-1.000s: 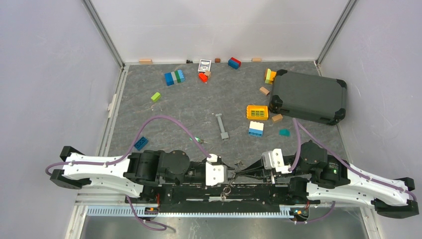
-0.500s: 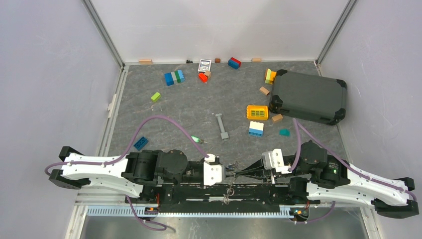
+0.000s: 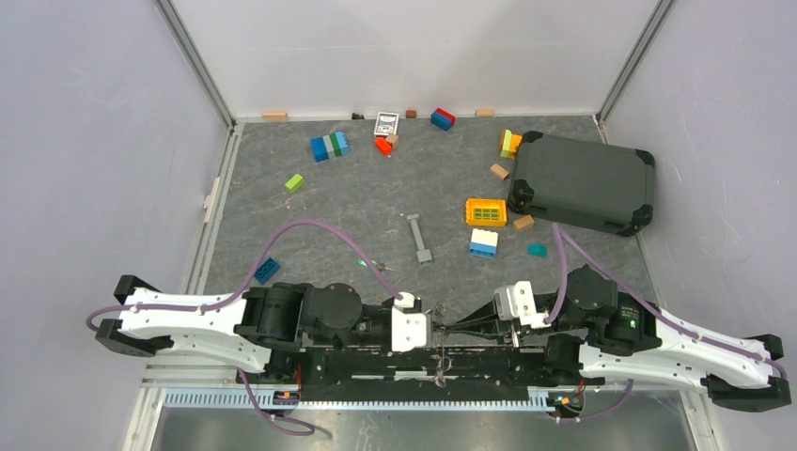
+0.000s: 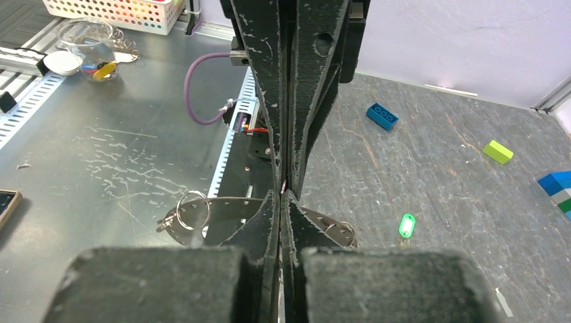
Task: Remove the keys from the keyring
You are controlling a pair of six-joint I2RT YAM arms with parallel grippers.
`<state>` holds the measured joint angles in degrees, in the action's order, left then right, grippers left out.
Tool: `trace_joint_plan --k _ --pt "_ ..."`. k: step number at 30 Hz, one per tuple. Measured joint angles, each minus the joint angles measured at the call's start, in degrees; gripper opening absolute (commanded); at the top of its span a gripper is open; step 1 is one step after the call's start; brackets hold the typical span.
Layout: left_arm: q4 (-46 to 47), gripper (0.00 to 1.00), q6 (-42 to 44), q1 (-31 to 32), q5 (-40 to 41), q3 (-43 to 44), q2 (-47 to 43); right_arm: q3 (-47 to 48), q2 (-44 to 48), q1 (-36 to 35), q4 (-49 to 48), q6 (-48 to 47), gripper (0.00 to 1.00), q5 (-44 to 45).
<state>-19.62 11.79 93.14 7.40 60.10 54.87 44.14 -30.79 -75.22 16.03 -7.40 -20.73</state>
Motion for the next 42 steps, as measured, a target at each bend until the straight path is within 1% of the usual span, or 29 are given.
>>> trace_joint_plan --k 2,3,5,7,8,10,12,17,22,35,37,42 --pt "-0.1 0.02 0.2 0.0 0.0 0.1 0.1 0.0 0.1 0.0 0.0 0.0 0.0 0.0" --pt "-0.1 0.02 0.3 0.0 0.0 0.1 0.1 0.0 0.1 0.0 0.0 0.0 0.03 0.0" --pt "0.0 0.02 0.5 0.0 0.0 0.1 0.1 0.0 0.3 0.0 0.0 -0.1 0.2 0.0" --pt "0.2 0.02 0.7 0.0 0.0 0.1 0.0 0.0 0.4 0.0 0.0 -0.2 0.36 0.1" --pt "0.0 0.02 0.8 0.0 0.0 0.0 0.0 0.0 0.6 0.0 -0.1 -0.2 0.4 0.1" --pt "0.0 0.02 0.9 0.0 0.1 -0.2 -0.3 0.0 1.4 0.0 -0.6 -0.8 0.45 0.3" --pt "0.6 0.02 0.9 0.0 0.0 -1.0 -1.0 0.0 2.7 0.0 -1.7 -1.2 0.46 0.5" --pt "4.1 0.02 0.9 0.0 0.1 -5.0 -4.7 -0.9 5.5 0.0 -5.0 -1.6 0.44 1.6" --pt "8.1 0.02 0.9 0.0 0.0 -8.3 -7.9 -2.8 6.3 0.0 -6.8 -1.4 0.43 1.9" --pt "18.2 0.02 0.9 0.0 -0.3 -13.8 -10.6 -7.4 5.1 0.0 -12.9 -0.2 0.36 1.8" --pt "19.4 0.02 0.9 0.0 -0.5 -14.3 -10.8 -7.9 5.1 0.0 -13.8 0.0 0.32 1.8" --pt "21.1 0.02 0.9 0.0 -0.6 -14.6 -11.4 -8.4 5.1 0.0 -15.1 0.4 0.16 1.9"
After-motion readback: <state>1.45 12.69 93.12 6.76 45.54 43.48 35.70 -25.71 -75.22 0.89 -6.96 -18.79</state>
